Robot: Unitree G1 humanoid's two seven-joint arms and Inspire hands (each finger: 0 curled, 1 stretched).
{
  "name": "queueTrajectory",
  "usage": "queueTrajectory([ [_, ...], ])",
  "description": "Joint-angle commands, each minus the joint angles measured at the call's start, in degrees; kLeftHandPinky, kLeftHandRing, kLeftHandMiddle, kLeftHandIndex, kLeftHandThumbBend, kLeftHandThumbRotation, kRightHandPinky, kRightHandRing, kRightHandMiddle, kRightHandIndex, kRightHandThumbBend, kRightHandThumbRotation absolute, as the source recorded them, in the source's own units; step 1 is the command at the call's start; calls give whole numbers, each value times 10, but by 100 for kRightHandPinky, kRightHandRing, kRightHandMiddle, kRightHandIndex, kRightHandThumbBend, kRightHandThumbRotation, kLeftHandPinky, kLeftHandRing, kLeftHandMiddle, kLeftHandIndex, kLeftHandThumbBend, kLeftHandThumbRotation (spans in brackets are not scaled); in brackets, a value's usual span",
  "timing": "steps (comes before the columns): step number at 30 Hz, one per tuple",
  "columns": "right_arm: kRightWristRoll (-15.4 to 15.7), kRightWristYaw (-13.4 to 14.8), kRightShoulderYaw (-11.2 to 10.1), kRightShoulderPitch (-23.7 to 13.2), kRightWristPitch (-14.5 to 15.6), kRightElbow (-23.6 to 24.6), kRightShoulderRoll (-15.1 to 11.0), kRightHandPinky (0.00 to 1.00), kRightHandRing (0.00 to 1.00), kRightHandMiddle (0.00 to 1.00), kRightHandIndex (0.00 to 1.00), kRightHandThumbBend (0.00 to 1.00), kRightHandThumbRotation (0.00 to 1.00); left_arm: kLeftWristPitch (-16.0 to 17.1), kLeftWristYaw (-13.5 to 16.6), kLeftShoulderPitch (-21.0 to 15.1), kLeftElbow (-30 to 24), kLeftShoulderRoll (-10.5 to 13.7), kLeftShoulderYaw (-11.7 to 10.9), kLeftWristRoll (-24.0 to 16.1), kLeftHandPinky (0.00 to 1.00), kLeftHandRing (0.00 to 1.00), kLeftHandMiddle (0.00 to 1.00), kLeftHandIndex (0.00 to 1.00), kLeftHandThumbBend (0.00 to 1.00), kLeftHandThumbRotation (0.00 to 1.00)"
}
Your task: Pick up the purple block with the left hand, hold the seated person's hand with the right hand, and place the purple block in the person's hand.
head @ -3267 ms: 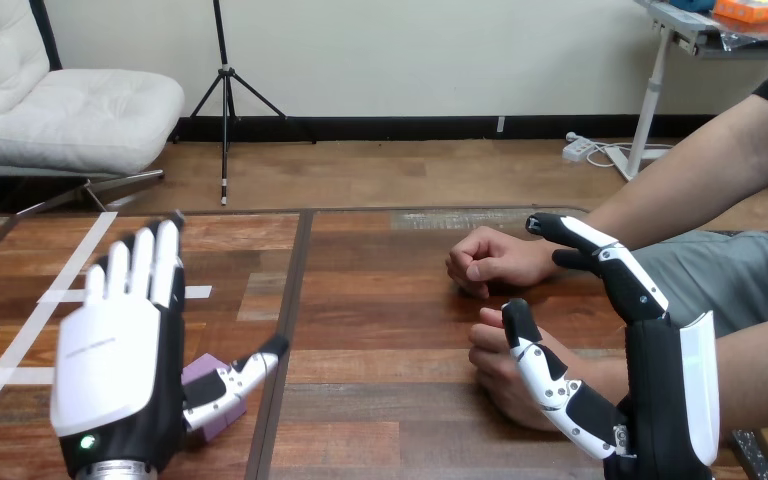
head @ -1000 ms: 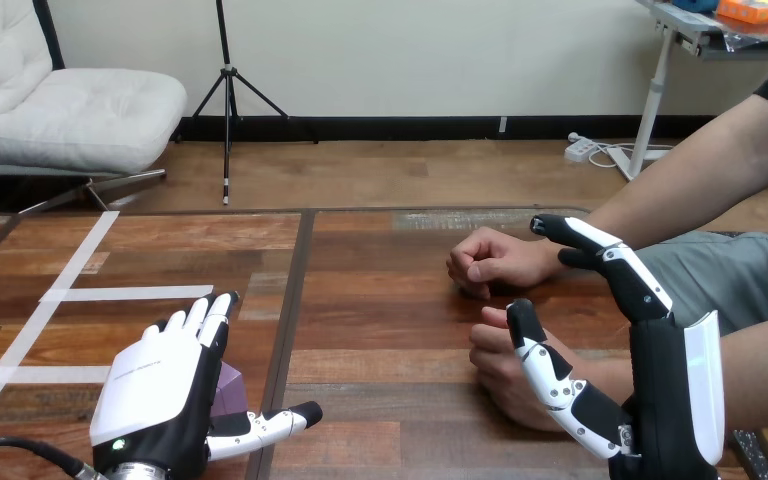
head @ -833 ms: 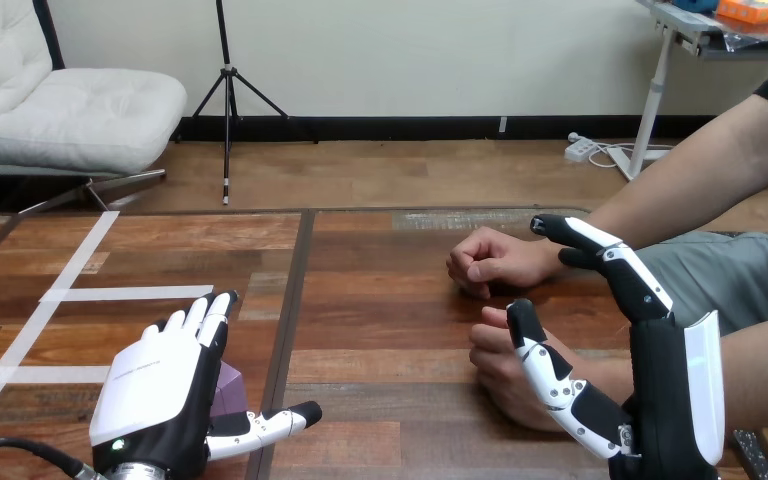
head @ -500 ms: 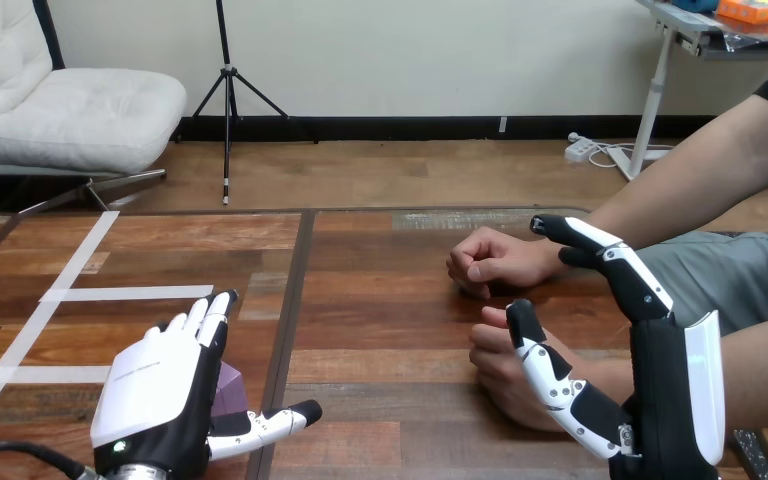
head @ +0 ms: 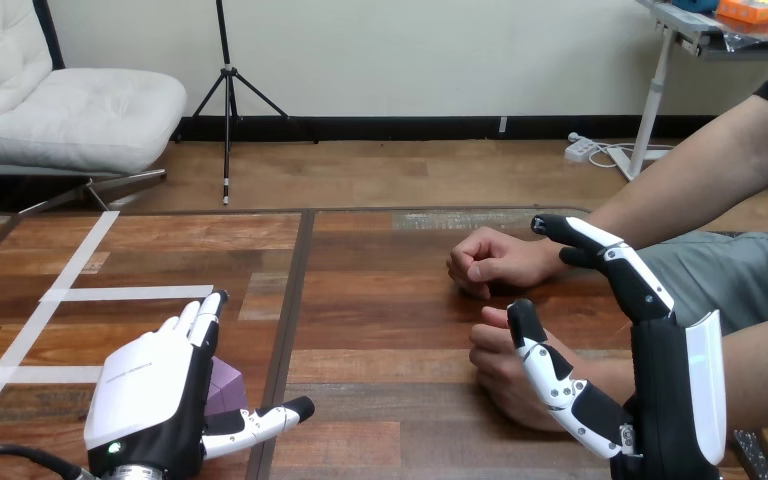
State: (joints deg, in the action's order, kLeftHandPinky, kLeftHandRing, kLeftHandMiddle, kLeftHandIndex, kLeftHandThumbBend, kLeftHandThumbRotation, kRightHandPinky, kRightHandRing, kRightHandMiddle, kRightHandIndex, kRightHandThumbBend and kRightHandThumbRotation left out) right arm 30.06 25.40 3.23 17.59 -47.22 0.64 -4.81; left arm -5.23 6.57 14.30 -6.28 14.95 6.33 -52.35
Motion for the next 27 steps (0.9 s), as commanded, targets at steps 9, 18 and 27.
queueTrajectory([
  [9, -1, -3, -12, -33, -2, 8, -4, 70, 75, 76, 73, 37, 25, -21, 42, -44, 11, 0, 12, -9, 83, 88, 91, 92, 82, 60],
  [18, -5, -9, -14, -33, -2, 9, -2, 70, 75, 75, 72, 38, 26, -33, 82, -63, 48, -2, 16, -2, 73, 84, 88, 88, 72, 51],
  [27, -6, -13, -16, -33, 1, 9, -2, 70, 75, 75, 73, 38, 26, -28, 121, -94, 105, 2, 16, 14, 70, 80, 85, 85, 67, 41],
])
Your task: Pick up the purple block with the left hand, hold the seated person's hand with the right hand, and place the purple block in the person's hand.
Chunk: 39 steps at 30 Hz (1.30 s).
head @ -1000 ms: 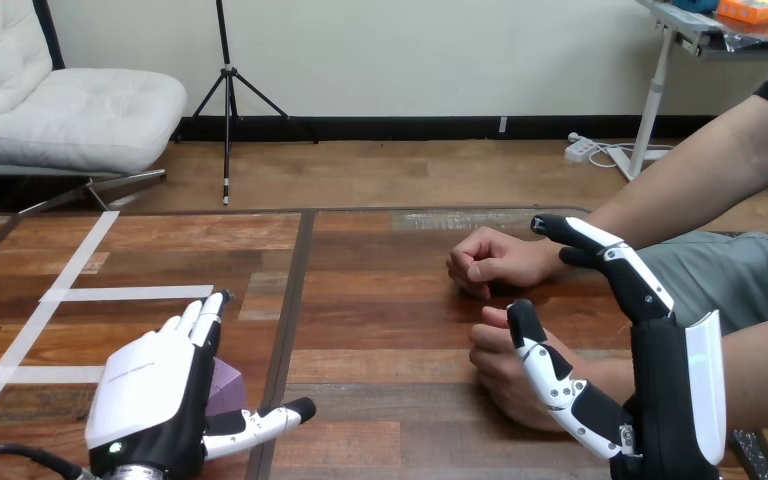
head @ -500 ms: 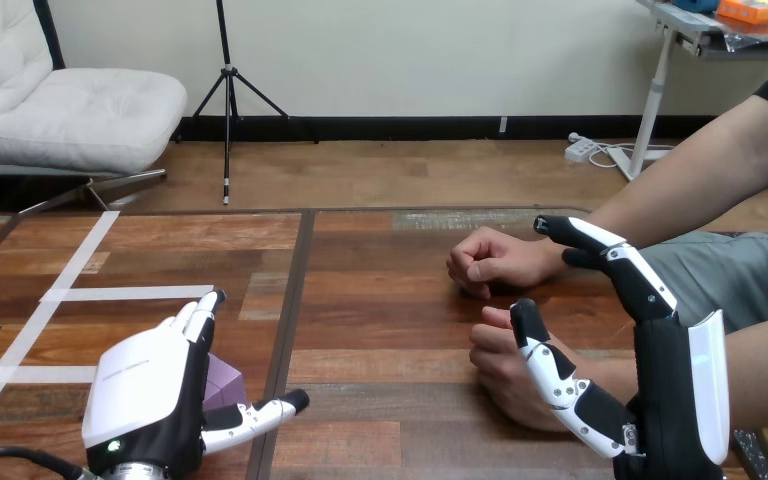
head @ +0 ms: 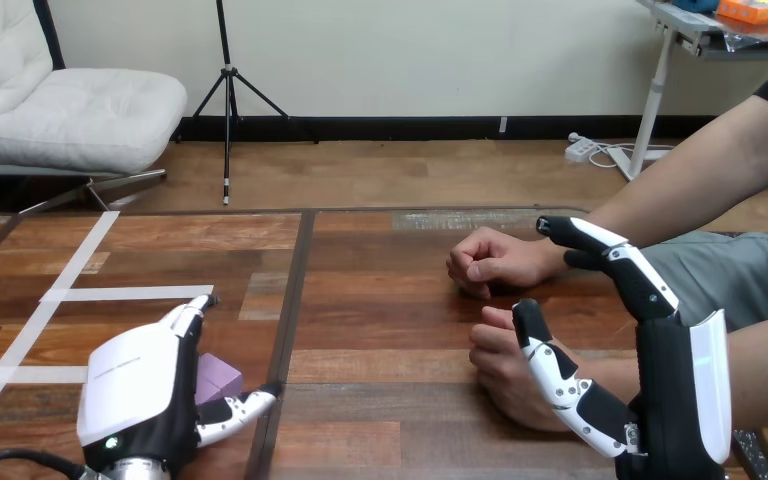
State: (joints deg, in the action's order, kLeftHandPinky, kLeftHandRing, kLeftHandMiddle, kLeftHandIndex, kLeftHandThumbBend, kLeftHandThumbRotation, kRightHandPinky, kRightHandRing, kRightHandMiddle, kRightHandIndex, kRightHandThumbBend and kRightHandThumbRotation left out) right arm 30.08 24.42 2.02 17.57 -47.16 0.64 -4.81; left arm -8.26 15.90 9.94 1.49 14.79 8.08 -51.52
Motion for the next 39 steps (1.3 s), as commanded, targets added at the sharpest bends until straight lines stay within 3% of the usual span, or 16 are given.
queueTrajectory([
  [1, -6, -3, -4, -33, 0, 9, -2, 70, 75, 75, 73, 38, 26, 3, 30, -53, 31, 5, -1, 6, 70, 80, 85, 85, 67, 41],
  [12, -12, -11, -5, -31, 0, 11, -1, 71, 75, 75, 72, 39, 27, -12, 36, -83, 75, 9, 7, 9, 73, 81, 86, 85, 67, 36],
  [39, -11, -29, -9, -18, 15, 31, -3, 73, 77, 75, 71, 40, 33, -16, 51, -131, 171, 23, 40, 15, 78, 83, 86, 86, 72, 40],
])
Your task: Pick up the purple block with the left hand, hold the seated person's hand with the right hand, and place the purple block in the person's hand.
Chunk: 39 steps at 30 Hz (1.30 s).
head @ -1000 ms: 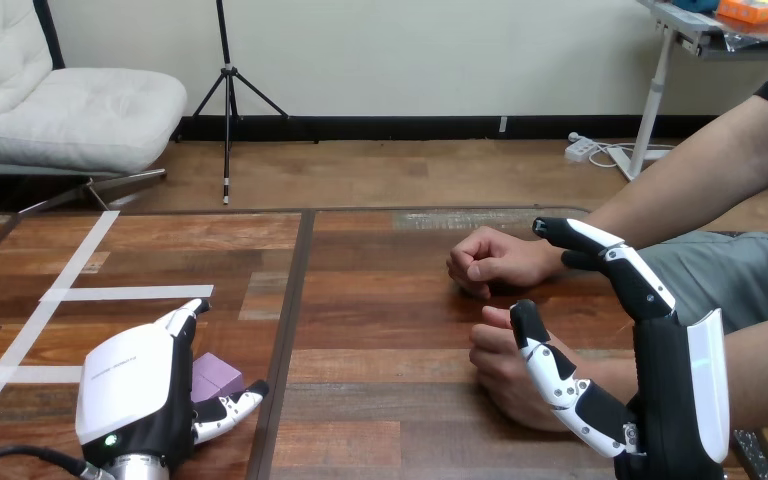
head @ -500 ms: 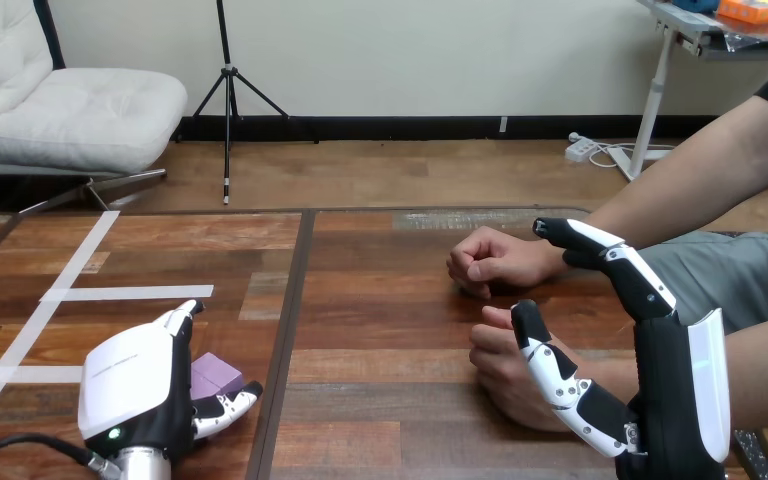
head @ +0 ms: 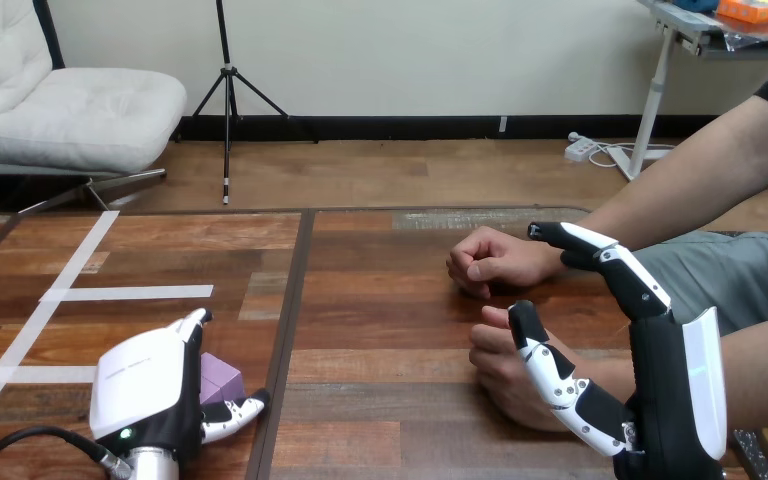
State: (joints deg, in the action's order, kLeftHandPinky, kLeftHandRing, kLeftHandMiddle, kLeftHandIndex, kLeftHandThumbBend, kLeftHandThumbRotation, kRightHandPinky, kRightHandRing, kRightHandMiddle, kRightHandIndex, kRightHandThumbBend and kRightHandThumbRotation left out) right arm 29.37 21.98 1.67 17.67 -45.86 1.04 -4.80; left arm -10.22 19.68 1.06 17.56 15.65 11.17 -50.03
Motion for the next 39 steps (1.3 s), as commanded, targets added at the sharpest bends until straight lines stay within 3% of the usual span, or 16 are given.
queueTrajectory([
  [1, -4, -5, -6, -18, 2, 28, -4, 73, 77, 75, 71, 40, 33, 4, 13, -42, 12, 15, 9, 1, 78, 83, 86, 86, 72, 40],
  [26, -1, -17, -10, -9, 13, 43, -6, 75, 78, 75, 71, 41, 36, 24, 39, -62, 79, 19, 22, 27, 84, 87, 88, 88, 77, 44],
  [29, 0, -16, -11, -9, 14, 44, -6, 74, 78, 75, 71, 41, 36, 26, 48, -67, 90, 18, 24, 31, 81, 84, 87, 87, 76, 41],
  [30, 0, -17, -11, -8, 15, 44, -6, 74, 78, 75, 71, 41, 36, 28, 54, -68, 94, 17, 24, 32, 73, 80, 84, 85, 74, 38],
  [35, 0, -16, -11, -7, 16, 46, -6, 74, 77, 75, 70, 42, 36, 48, 87, -76, 118, 10, 15, 51, 57, 70, 77, 80, 69, 29],
  [38, 0, -17, -11, -7, 15, 46, -8, 74, 77, 75, 70, 42, 36, 66, 115, -81, 134, 5, 10, 64, 47, 60, 67, 74, 65, 20],
  [39, -1, -17, -11, -7, 15, 46, -8, 74, 77, 75, 70, 42, 36, 74, 125, -82, 140, 6, 10, 67, 41, 53, 59, 69, 61, 13],
])
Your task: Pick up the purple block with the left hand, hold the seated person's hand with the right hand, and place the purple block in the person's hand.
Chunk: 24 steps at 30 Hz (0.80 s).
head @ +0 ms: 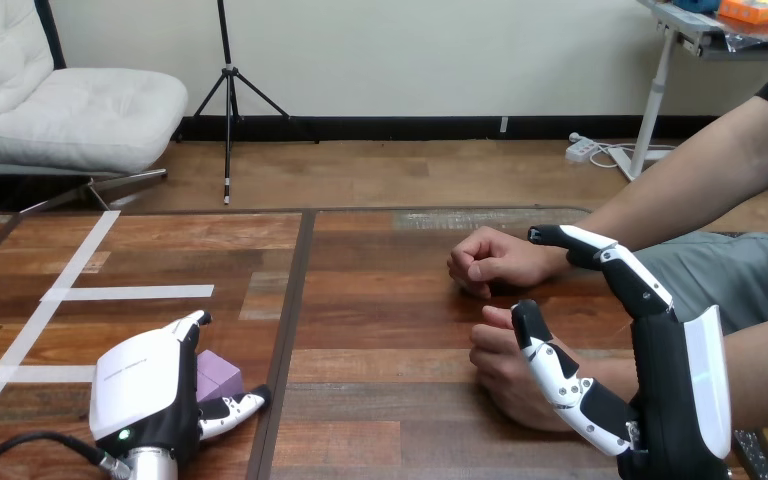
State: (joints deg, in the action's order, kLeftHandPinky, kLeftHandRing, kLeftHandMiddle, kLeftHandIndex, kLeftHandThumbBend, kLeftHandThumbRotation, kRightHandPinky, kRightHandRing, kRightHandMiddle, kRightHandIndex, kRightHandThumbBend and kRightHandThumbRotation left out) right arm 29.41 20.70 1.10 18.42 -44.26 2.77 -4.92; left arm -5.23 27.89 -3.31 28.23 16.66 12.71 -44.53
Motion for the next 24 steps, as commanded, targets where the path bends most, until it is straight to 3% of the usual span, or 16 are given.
queueTrajectory([
  [1, -1, -4, -6, -14, -2, 29, -7, 74, 78, 75, 70, 42, 36, 30, 51, -40, 38, -4, -5, 15, 39, 51, 57, 67, 60, 10],
  [7, 1, -2, -7, -15, -3, 29, -8, 74, 77, 75, 70, 42, 36, 56, 90, -50, 69, 0, 2, 21, 33, 42, 48, 57, 53, 3],
  [13, -2, -2, -8, -16, -7, 27, -9, 75, 77, 75, 70, 42, 34, 81, 97, -56, 86, 3, 2, 33, 30, 38, 46, 51, 47, 0],
  [24, -1, -3, -8, -17, -3, 28, -8, 75, 77, 74, 70, 41, 33, 108, 108, -57, 96, 8, 5, 44, 29, 36, 44, 50, 45, 0],
])
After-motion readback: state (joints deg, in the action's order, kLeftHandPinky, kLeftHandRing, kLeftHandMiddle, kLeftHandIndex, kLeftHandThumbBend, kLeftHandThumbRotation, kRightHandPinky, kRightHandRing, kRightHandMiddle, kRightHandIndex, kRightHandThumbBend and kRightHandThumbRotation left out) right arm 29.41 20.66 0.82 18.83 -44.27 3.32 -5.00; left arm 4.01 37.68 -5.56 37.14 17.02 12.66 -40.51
